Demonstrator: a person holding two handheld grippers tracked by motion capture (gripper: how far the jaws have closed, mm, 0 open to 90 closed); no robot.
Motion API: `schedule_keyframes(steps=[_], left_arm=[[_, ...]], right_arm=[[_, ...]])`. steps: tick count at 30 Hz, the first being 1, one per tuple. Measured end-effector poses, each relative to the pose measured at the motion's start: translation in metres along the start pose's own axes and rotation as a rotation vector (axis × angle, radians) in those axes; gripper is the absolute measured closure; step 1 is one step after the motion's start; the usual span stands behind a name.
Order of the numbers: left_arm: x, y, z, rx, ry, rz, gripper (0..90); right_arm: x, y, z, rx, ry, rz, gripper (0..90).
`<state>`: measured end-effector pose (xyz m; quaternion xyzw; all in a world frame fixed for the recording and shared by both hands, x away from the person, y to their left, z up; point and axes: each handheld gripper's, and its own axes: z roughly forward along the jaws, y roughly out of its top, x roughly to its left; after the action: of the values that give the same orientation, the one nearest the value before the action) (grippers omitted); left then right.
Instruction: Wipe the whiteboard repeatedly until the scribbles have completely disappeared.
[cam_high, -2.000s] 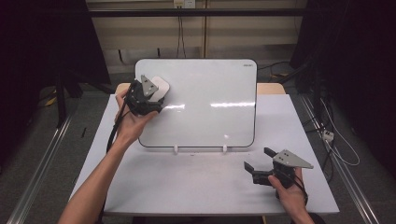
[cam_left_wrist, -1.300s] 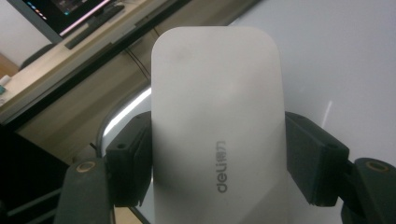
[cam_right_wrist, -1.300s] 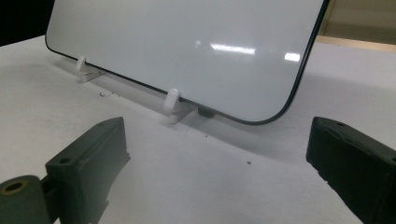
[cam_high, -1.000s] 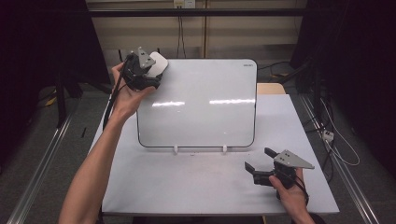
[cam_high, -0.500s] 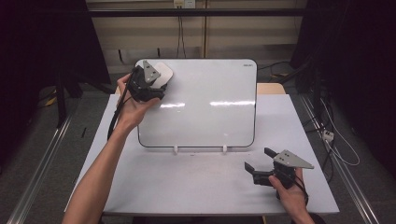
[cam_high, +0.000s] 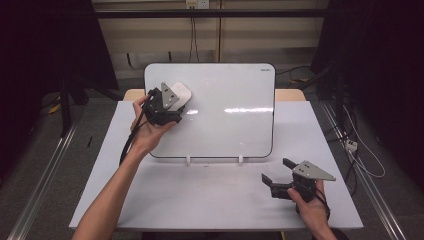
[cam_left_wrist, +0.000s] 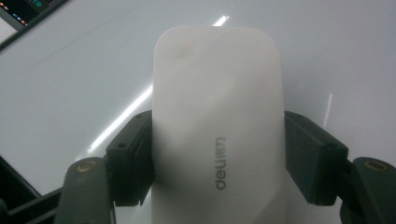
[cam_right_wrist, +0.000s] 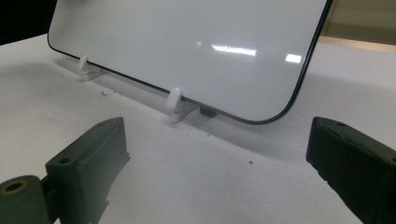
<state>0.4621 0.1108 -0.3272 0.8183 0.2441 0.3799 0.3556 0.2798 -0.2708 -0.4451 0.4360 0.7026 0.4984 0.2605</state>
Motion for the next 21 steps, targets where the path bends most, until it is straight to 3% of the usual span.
schedule_keyframes(steps=[4,10,16,21], left_arm=[[-0.013,-0.005,-0.001,0.003,0.005,0.031,31.2],[-0.020,-0.008,-0.001,0.003,0.010,0.021,31.2],[-0.022,-0.012,-0.003,-0.007,-0.010,-0.020,31.3],[-0.014,-0.013,-0.005,-0.015,-0.062,-0.079,31.3]], right_arm=[[0.000,0.000,0.000,0.001,0.005,-0.003,5.2],[0.000,0.000,0.000,0.001,0.002,-0.003,5.1],[0.001,0.001,0.001,0.001,0.004,0.002,5.1],[0.001,0.001,0.002,0.001,0.004,0.003,5.1]])
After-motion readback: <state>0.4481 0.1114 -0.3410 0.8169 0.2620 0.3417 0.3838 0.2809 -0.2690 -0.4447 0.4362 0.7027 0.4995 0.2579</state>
